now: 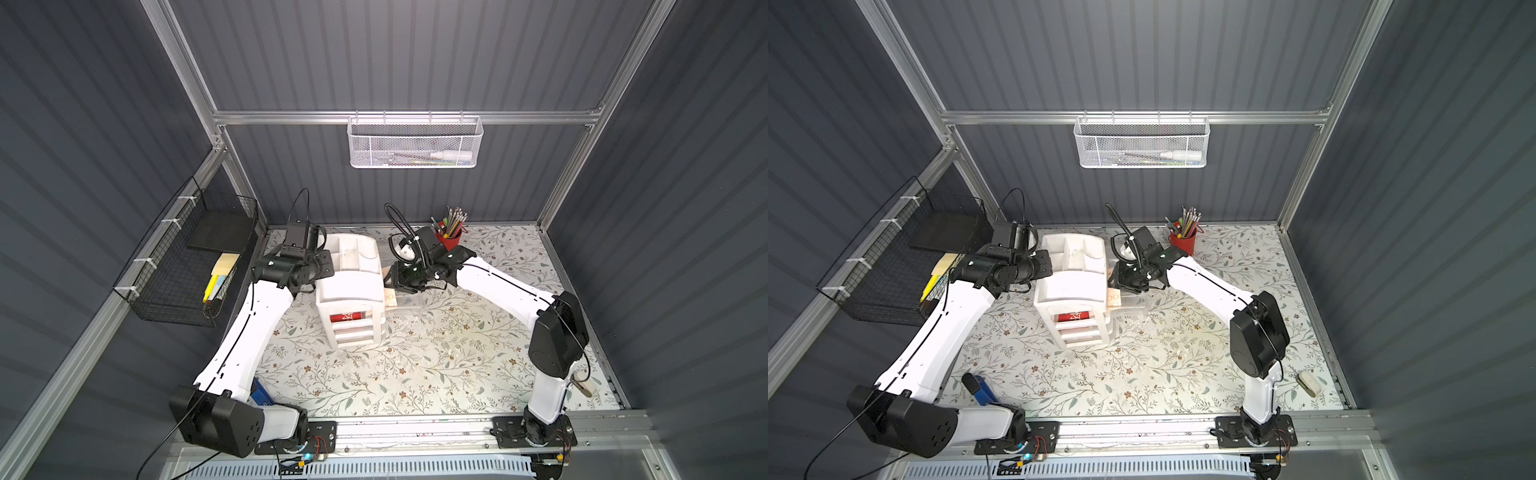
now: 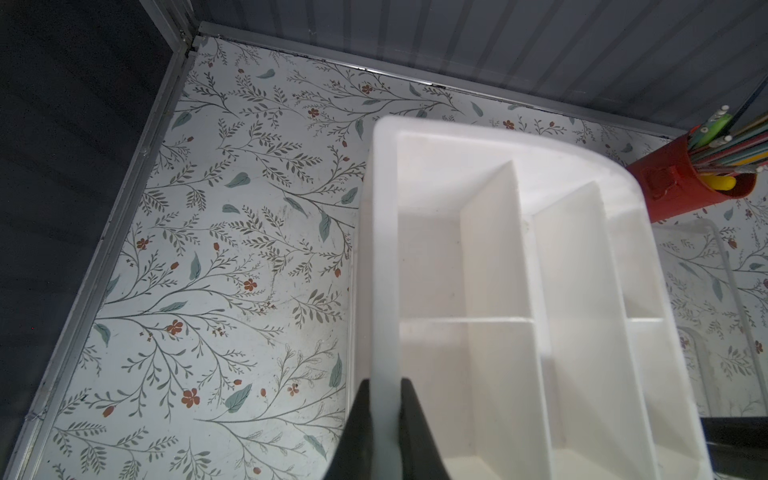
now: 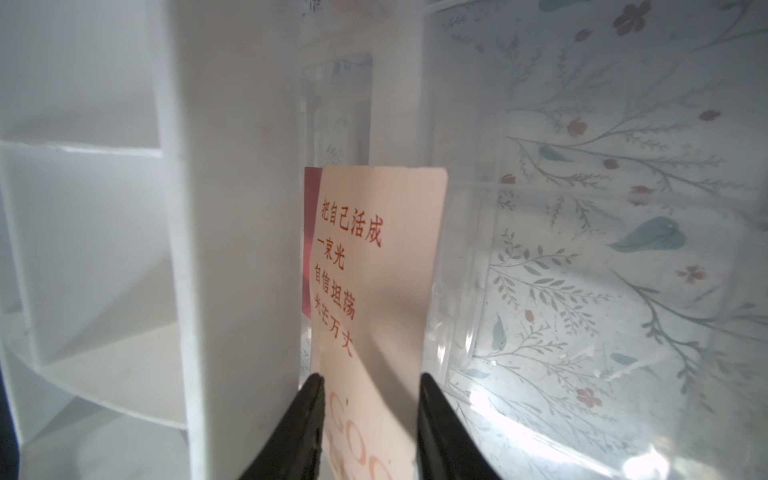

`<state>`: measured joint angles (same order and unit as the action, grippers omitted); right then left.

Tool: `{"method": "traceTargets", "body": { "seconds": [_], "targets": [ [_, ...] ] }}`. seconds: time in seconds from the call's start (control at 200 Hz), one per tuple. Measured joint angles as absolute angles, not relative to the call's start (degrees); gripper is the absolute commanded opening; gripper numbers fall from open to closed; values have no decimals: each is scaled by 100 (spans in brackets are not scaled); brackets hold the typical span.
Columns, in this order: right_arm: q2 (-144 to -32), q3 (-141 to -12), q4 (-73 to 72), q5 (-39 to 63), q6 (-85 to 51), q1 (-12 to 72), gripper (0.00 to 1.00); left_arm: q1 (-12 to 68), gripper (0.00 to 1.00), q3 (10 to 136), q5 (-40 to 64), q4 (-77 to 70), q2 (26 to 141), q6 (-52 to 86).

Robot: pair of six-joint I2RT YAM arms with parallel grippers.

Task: Take the postcards out of the drawer
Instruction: Pick up the postcard from the drawer.

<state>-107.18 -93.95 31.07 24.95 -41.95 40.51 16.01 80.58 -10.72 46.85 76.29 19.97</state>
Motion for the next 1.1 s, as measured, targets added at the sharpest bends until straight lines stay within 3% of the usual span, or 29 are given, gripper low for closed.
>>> {"method": "traceTargets", "body": {
  "seconds": [0.155,0.625,1.101],
  "targets": [
    [-10718,-9334,2950,2609,-4224,4051,24,1597,0,8005,-1090,4663,7596,1997],
    [-10659,-9319,2766,2679,-4169,4027,7,1597,0,7996,-1074,4626,7596,1997],
    [-10412,-9319,2790,2674,-3997,3800,2,1597,0,7891,-1050,4475,7548,1992]
  ]
}}
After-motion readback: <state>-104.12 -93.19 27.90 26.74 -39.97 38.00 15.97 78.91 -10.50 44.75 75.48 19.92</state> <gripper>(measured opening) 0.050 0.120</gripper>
